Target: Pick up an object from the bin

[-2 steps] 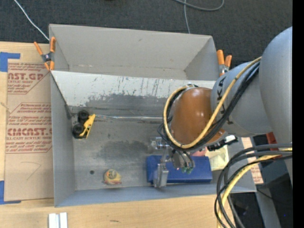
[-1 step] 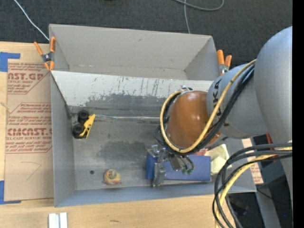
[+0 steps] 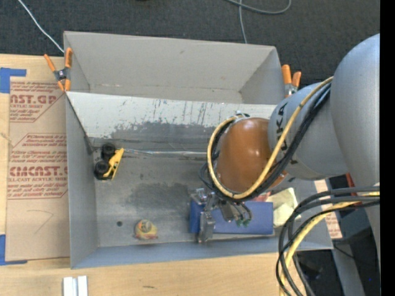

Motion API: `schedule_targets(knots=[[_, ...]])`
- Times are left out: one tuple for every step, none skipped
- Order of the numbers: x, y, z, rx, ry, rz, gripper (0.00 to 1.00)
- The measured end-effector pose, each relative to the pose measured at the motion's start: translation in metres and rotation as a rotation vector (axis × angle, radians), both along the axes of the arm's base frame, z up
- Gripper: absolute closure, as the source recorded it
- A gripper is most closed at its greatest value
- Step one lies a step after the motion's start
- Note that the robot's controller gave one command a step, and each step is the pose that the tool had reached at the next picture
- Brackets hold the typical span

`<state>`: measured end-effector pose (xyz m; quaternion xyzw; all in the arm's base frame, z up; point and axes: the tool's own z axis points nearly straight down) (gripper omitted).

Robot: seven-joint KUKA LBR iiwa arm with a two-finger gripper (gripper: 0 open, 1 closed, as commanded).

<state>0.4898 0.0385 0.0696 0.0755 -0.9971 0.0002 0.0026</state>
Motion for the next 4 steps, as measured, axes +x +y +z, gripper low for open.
schedule_targets(knots=[[0.015,-0.001,-0.003,0.000,0.017,0.034,1.00],[0.030,-0.001,-0.003,0.001,0.026,0.035,1.00],[0.058,0.002,-0.001,0.001,0.022,0.053,1.00],[0.101,0.006,0.001,0.004,0.028,0.090,1.00]])
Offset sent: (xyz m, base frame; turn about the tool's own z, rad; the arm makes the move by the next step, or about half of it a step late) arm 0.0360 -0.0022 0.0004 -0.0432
